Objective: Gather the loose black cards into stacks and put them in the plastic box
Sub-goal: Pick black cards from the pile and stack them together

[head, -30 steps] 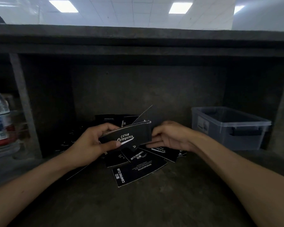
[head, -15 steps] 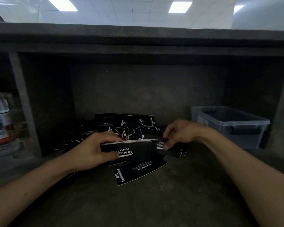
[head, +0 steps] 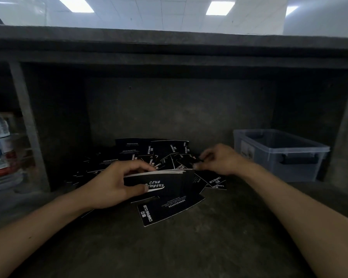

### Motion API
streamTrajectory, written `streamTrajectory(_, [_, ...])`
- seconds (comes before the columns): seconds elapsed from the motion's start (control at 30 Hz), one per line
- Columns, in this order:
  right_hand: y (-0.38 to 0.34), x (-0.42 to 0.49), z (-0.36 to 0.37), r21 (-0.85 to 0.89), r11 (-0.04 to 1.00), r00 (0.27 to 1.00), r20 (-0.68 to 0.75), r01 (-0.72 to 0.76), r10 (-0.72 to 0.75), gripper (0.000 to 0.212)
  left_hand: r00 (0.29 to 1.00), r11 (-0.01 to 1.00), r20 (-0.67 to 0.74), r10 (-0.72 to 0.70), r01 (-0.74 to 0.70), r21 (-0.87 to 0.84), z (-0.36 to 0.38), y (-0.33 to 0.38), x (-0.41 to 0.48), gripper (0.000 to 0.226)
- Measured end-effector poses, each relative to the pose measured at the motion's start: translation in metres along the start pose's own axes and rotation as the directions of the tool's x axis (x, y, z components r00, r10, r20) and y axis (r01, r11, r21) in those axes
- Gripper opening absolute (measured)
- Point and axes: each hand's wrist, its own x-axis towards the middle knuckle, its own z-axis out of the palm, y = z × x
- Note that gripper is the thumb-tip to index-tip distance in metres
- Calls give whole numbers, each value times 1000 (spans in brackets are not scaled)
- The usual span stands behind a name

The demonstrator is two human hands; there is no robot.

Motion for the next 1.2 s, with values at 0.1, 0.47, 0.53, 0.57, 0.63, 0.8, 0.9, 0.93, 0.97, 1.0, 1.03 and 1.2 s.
streamTrajectory(0.1, [4,0,3,-89,992,992,79,-90,97,67,1000,1000,13,3,-3,-15,0,1,0,32])
streamTrajectory(0.47, [-2,-1,-16,81,997,886,-464,10,29,61,1000,1000,25,14,-14,-2,0,-1,0,25])
streamTrajectory(0.53, [-9,-5,-17,523,836,935,-353,166,35,95,1000,1000,25,7,-6,-13,0,-2,0,24])
streamTrajectory(0.57, [-12,-6,-16,667,724,961,-277,174,24,105,1000,1000,26,1,-1,-19,0,-2,0,23])
streamTrajectory(0.63, [-19,-7,-13,774,618,984,-180,136,8,103,1000,1000,22,-13,13,-26,-1,-4,1,21])
streamTrajectory(0.8, [-28,-6,-5,865,499,994,-97,55,58,54,1000,1000,-4,14,-14,19,-1,-9,3,27])
streamTrajectory(0.9, [-28,-5,-1,877,479,991,-85,25,102,27,999,999,-38,30,-29,30,-1,-9,3,36])
streamTrajectory(0.93, [-27,-5,0,891,453,995,-29,-18,95,23,999,1000,-43,21,-21,17,-1,-9,3,42])
streamTrajectory(0.97, [-27,-5,-1,908,412,996,52,-77,73,21,999,1000,-40,5,-6,-15,-1,-9,3,49])
streamTrajectory(1.0, [-27,-6,-1,922,359,990,138,-143,38,20,999,999,-34,-9,7,-54,-1,-10,3,58])
streamTrajectory(1.03, [-28,-7,-2,933,301,978,210,-200,-1,21,999,996,-34,-17,14,-87,-1,-10,3,68])
streamTrajectory(1.2, [-32,-14,-3,926,183,919,359,-330,-161,27,999,991,-44,-32,26,-128,1,-7,3,85])
